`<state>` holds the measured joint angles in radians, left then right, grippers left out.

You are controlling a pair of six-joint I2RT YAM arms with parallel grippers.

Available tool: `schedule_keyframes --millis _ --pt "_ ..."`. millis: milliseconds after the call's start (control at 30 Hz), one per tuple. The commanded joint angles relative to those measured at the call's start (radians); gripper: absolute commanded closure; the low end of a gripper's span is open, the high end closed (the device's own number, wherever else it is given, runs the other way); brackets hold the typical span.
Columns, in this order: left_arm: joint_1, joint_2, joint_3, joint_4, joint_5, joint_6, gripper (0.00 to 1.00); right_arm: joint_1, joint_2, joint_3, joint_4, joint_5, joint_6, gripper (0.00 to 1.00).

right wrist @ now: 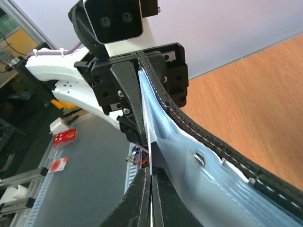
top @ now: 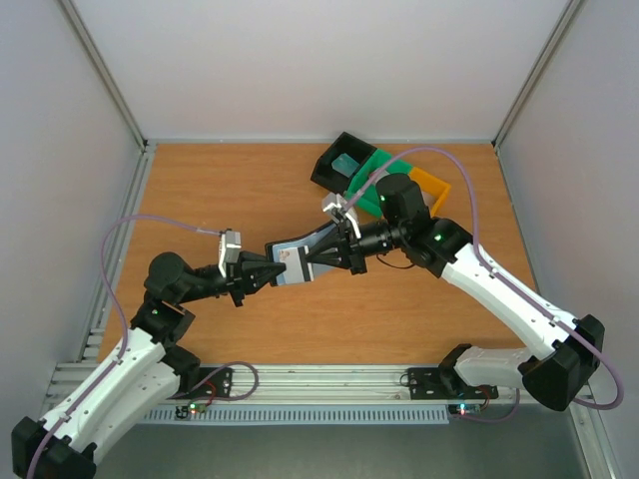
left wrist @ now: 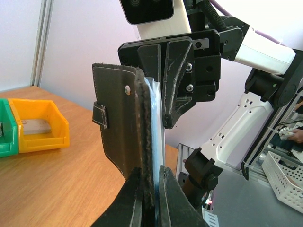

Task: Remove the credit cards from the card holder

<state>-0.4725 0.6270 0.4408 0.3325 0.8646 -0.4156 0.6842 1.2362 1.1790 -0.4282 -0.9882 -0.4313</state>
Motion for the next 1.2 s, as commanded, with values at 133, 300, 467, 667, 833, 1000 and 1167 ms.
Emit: schedule_keyframes --millis 133,300,467,667,833,1000,1167 --pt "0.002 -0.017 -0.007 0.065 -0.016 0.002 0.97 -0.019 -0.048 0.007 -0.017 0.014 -0.010 0.99" --pt "0.002 -0.014 -0.007 0.068 -0.015 -0.002 0.95 -0.032 -0.063 0.026 -0.069 0.037 -0.039 0.99" --pt "0.002 -0.014 -0.007 0.067 -0.011 -0.003 0.88 -0.039 -0.075 0.037 -0.103 0.057 -0.059 0.99" --pt "0.002 -0.011 -0.004 0.063 -0.011 -0.005 0.89 -0.039 -0.065 0.042 -0.078 0.036 -0.051 0.99" --pt "0.002 -0.007 -0.006 0.062 -0.015 -0.006 1.00 -0.040 -0.053 0.057 -0.075 0.024 -0.054 0.99" --pt "0.002 -0.018 -0.010 0.055 -0.045 -0.012 1.00 -0.043 -0.063 0.057 -0.132 0.057 -0.090 0.99" --pt "0.002 -0.020 -0.003 0.087 -0.055 -0.014 1.00 -0.073 -0.075 0.044 -0.180 0.051 -0.106 0.99"
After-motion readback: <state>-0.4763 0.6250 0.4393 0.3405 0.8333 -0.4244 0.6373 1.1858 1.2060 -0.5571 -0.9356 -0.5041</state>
